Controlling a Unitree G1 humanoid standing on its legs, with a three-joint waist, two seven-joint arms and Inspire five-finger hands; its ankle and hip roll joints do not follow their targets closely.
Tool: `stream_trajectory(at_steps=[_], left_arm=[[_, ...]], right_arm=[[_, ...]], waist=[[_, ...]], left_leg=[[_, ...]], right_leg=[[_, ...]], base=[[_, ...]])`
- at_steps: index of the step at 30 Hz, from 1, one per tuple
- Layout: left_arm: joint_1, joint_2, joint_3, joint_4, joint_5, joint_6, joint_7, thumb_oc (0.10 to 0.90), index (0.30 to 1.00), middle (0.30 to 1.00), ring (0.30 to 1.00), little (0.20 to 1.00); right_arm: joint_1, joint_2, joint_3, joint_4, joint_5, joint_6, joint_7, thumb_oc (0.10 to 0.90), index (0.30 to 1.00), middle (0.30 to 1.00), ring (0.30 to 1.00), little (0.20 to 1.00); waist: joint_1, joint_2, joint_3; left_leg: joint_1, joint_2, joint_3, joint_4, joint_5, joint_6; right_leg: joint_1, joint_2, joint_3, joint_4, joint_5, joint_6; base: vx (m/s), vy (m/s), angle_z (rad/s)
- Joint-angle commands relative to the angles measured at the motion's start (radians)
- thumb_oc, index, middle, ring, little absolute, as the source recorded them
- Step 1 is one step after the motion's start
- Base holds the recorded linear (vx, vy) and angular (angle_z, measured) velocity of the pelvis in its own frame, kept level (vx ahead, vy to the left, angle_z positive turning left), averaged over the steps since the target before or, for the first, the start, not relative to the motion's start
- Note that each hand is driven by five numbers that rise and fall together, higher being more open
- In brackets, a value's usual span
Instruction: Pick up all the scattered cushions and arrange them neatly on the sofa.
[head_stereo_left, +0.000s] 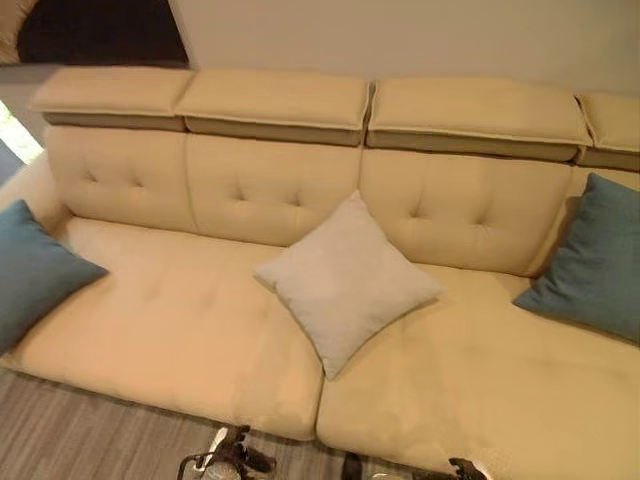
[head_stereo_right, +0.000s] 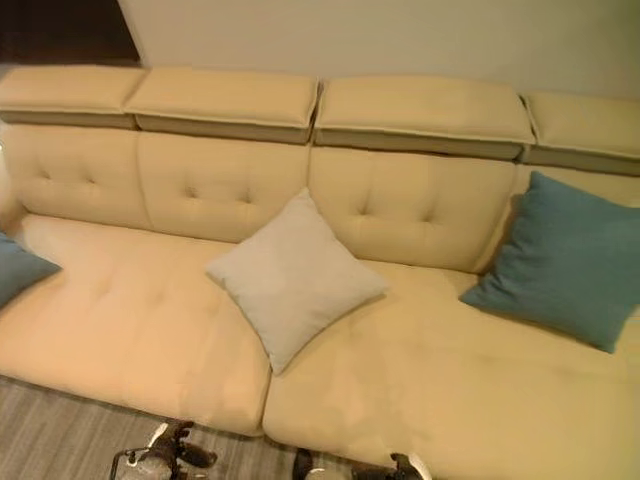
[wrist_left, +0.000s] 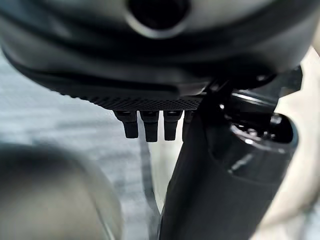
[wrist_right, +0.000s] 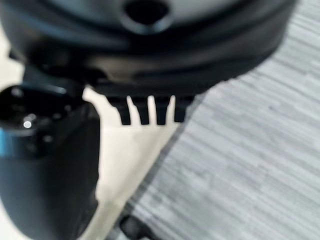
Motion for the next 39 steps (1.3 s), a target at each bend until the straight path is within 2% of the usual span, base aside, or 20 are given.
stream_trajectory(at_steps=[1, 2, 5, 8, 10, 12, 20, 22, 23, 24, 27, 29, 30, 31, 33, 34, 38, 39], left_arm=[[-0.004, -0.007, 0.006, 0.051, -0.004, 0.004, 0.020, 0.800, 0.900, 0.900, 0.900, 0.900], [-0.002, -0.008, 0.011, 0.070, -0.006, 0.005, 0.014, 0.800, 0.900, 0.900, 0.900, 0.900], [0.003, -0.004, 0.012, 0.082, -0.003, 0.005, 0.008, 0.800, 0.900, 0.900, 0.900, 0.900], [0.007, 0.010, 0.017, 0.087, -0.002, 0.003, 0.003, 0.800, 0.900, 0.900, 0.900, 0.900], [0.019, 0.015, 0.033, 0.101, 0.005, 0.007, -0.001, 0.800, 0.900, 0.900, 0.900, 0.900], [0.024, 0.017, 0.034, 0.105, 0.015, 0.012, -0.001, 0.800, 0.900, 0.900, 0.900, 0.900], [0.008, 0.051, 0.040, 0.085, 0.026, 0.008, 0.011, 0.800, 0.900, 0.900, 0.900, 0.900], [-0.005, 0.060, 0.046, 0.069, 0.010, 0.005, 0.016, 0.800, 0.900, 0.900, 0.900, 0.900], [-0.017, 0.070, 0.067, 0.049, -0.028, -0.002, 0.031, 0.800, 0.900, 0.900, 0.900, 0.900], [-0.020, 0.074, 0.074, 0.040, -0.041, -0.003, 0.037, 0.800, 0.900, 0.900, 0.900, 0.900], [-0.020, 0.079, 0.084, 0.033, -0.065, -0.011, 0.046, 0.800, 0.900, 0.900, 0.900, 0.900], [-0.023, 0.089, 0.077, 0.029, -0.045, -0.016, 0.062, 0.800, 0.900, 0.900, 0.900, 0.900], [-0.030, 0.106, 0.058, 0.008, -0.016, -0.024, 0.067, 0.800, 0.900, 0.900, 0.900, 0.900], [-0.030, 0.106, 0.057, 0.008, -0.015, -0.024, 0.067, 0.800, 0.900, 0.900, 0.900, 0.900], [-0.034, 0.113, 0.070, -0.033, -0.033, -0.038, 0.075, 0.800, 0.900, 0.900, 0.900, 0.900], [-0.028, 0.107, 0.091, -0.090, -0.067, -0.054, 0.079, 0.800, 0.900, 0.900, 0.900, 0.900], [-0.007, 0.088, 0.101, -0.162, -0.116, -0.072, 0.064, 0.800, 0.900, 0.900, 0.900, 0.900], [0.006, 0.080, 0.090, -0.204, -0.128, -0.081, 0.049, 0.800, 0.900, 0.900, 0.900, 0.900]], right_arm=[[0.004, -0.039, -0.020, 0.027, 0.025, -0.010, -0.030, 0.800, 0.900, 0.900, 0.900, 0.900], [0.004, -0.036, -0.014, 0.038, 0.016, -0.011, -0.029, 0.800, 0.900, 0.900, 0.900, 0.900], [0.006, -0.035, -0.005, 0.048, 0.003, -0.010, -0.027, 0.800, 0.900, 0.900, 0.900, 0.900], [0.013, -0.037, 0.003, 0.060, -0.009, -0.004, -0.023, 0.800, 0.900, 0.900, 0.900, 0.900], [0.022, -0.035, -0.005, 0.076, -0.013, 0.000, -0.013, 0.800, 0.900, 0.900, 0.900, 0.900], [0.025, -0.034, -0.012, 0.078, -0.011, 0.001, -0.013, 0.800, 0.900, 0.900, 0.900, 0.900], [0.009, -0.012, -0.039, 0.037, 0.035, -0.008, -0.005, 0.800, 0.900, 0.900, 0.900, 0.900], [0.004, -0.011, -0.061, 0.004, 0.068, -0.017, -0.006, 0.800, 0.900, 0.900, 0.900, 0.900], [-0.002, -0.016, -0.096, -0.037, 0.112, -0.030, -0.021, 0.800, 0.900, 0.900, 0.900, 0.900], [-0.005, -0.021, -0.109, -0.051, 0.126, -0.034, -0.035, 0.800, 0.900, 0.900, 0.900, 0.900], [-0.003, -0.029, -0.133, -0.092, 0.142, -0.043, -0.054, 0.800, 0.900, 0.900, 0.900, 0.900], [0.000, -0.051, -0.152, -0.156, 0.149, -0.054, -0.074, 0.800, 0.900, 0.900, 0.900, 0.900], [0.004, -0.082, -0.157, -0.244, 0.130, -0.062, -0.083, 0.800, 0.900, 0.900, 0.900, 0.900], [0.005, -0.082, -0.157, -0.246, 0.129, -0.061, -0.083, 0.800, 0.900, 0.900, 0.900, 0.900], [0.020, -0.134, -0.179, -0.372, 0.103, -0.073, -0.102, 0.800, 0.900, 0.900, 0.900, 0.900], [0.023, -0.182, -0.200, -0.450, 0.073, -0.079, -0.115, 0.800, 0.900, 0.900, 0.900, 0.900], [0.011, -0.242, -0.216, -0.589, 0.033, -0.086, -0.119, 0.800, 0.900, 0.900, 0.900, 0.900], [-0.014, -0.285, -0.217, -0.660, 0.010, -0.092, -0.119, 0.800, 0.900, 0.900, 0.900, 0.900]], waist=[[0.028, 0.023, 0.023], [0.033, 0.026, 0.018], [0.037, 0.029, 0.019], [0.057, 0.030, 0.025], [0.065, 0.040, 0.015], [0.063, 0.042, 0.010], [0.046, 0.035, -0.034], [0.040, 0.038, -0.035], [0.029, 0.046, -0.019], [0.027, 0.049, -0.013], [0.022, 0.060, -0.002], [0.018, 0.068, -0.003], [0.008, 0.066, 0.003], [0.007, 0.066, 0.003], [0.003, 0.057, 0.003], [0.011, 0.044, -0.010], [0.019, 0.041, -0.028], [0.029, 0.039, -0.033]], left_leg=[[0.005, -0.054, -0.074, -0.082, -0.012, 0.049], [-0.011, -0.088, -0.126, -0.123, -0.015, 0.045], [-0.036, -0.105, -0.146, -0.159, 0.011, 0.042], [-0.103, -0.119, -0.166, -0.189, 0.065, 0.041], [-0.070, -0.124, -0.186, -0.255, 0.063, 0.051], [-0.054, -0.125, -0.177, -0.268, 0.065, 0.054], [0.013, -0.165, -0.106, -0.304, 0.019, 0.103], [0.023, -0.175, -0.087, -0.306, 0.006, 0.117], [0.034, -0.175, -0.066, -0.307, -0.001, 0.130], [0.039, -0.174, -0.056, -0.309, -0.002, 0.134], [0.061, -0.166, -0.041, -0.324, -0.003, 0.136], [0.079, -0.154, -0.036, -0.336, -0.011, 0.128], [0.076, -0.151, -0.040, -0.326, -0.015, 0.125], [0.077, -0.151, -0.041, -0.325, -0.016, 0.125], [0.076, -0.158, -0.042, -0.316, -0.026, 0.120], [0.076, -0.167, -0.046, -0.316, -0.028, 0.116], [0.081, -0.164, -0.051, -0.336, -0.021, 0.108], [0.084, -0.159, -0.056, -0.355, -0.012, 0.099]], right_leg=[[0.015, -0.038, 0.017, 0.006, -0.044, 0.117], [0.024, -0.037, 0.038, -0.005, -0.046, 0.121], [0.042, -0.034, 0.050, -0.022, -0.048, 0.127], [0.077, -0.030, 0.080, -0.040, -0.055, 0.135], [0.085, -0.027, 0.113, -0.041, -0.057, 0.147], [0.086, -0.034, 0.114, -0.042, -0.055, 0.153], [0.063, -0.084, 0.164, -0.015, -0.030, 0.202], [0.038, -0.092, 0.170, 0.036, -0.030, 0.215], [-0.020, -0.103, 0.163, 0.138, -0.002, 0.234], [-0.040, -0.109, 0.157, 0.176, 0.009, 0.244], [-0.082, -0.131, 0.129, 0.236, 0.028, 0.248], [-0.082, -0.171, 0.093, 0.167, 0.031, 0.244], [-0.098, -0.192, 0.095, 0.101, 0.049, 0.240], [-0.095, -0.191, 0.093, 0.099, 0.050, 0.240], [-0.085, -0.202, 0.103, 0.035, 0.077, 0.253], [-0.067, -0.207, 0.093, -0.013, 0.102, 0.266], [-0.049, -0.197, 0.078, -0.068, 0.123, 0.273], [-0.037, -0.190, 0.065, -0.095, 0.125, 0.273]], base=[[0.26, 0.075, -0.49], [0.19, 0.054, -0.48], [0.18, 0.076, -0.43], [0.21, 0.141, -0.20], [0.25, 0.239, -0.37], [0.13, 0.143, -0.77], [0.13, 0.176, -0.26], [0.07, 0.203, -0.19], [0.04, 0.204, -0.22], [0.01, 0.144, -0.32], [0.03, 0.067, -0.52], [0.08, -0.054, -0.36], [0.08, -0.071, -0.17], [0.07, -0.067, -0.08], [0.08, -0.082, 0.04], [0.10, -0.090, 0.12], [0.12, -0.109, 0.24], [0.07, -0.096, 0.02]])
